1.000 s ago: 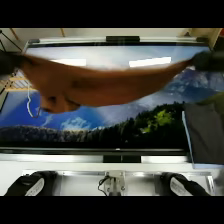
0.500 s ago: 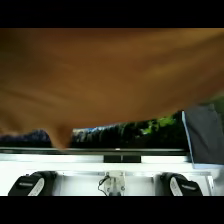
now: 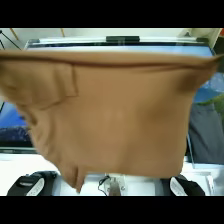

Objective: Fold the shirts.

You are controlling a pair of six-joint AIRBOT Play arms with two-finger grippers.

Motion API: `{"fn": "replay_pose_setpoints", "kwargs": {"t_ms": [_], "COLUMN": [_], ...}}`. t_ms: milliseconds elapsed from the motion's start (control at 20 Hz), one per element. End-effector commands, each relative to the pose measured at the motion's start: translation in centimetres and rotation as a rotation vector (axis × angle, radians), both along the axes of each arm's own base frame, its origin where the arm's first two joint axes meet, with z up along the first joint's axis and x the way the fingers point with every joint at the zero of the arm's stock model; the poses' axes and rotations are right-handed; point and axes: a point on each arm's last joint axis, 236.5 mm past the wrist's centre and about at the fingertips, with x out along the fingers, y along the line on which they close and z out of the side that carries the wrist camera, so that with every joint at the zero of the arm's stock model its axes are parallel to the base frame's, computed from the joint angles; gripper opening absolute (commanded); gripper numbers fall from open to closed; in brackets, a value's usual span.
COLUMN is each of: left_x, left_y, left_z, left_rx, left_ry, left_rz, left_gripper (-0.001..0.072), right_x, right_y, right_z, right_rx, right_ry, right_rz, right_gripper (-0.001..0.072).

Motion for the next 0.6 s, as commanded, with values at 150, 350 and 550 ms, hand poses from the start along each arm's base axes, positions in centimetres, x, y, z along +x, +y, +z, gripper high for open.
{"fn": "replay_pose_setpoints", "kwargs": {"t_ms": [150,350,550], "left_x": [11.2,16.1,15.8], "left_y": [0.0,-1.5,-3.5], "left_z": [-15.5,-23.6,-32.6], "left_rx": [-0.001,-0.146,-0.259], "left_ry": [0.247,0.365,0.615], "left_rz": [0.027,0.053,0.057], "left_gripper": [0.0028,0.0029,0.0031], "right_x": [10.6,15.6,15.3], "right_y": [-0.9,4.1,8.2], "right_z": [-18.1,-24.1,-29.3], "right_rx": [0.178,0.24,0.256], "right_ry": [0.249,0.24,0.358], "right_rz": [-0.092,-0.036,0.008], "right_gripper": [0.0066,0.0066,0.0066]}}
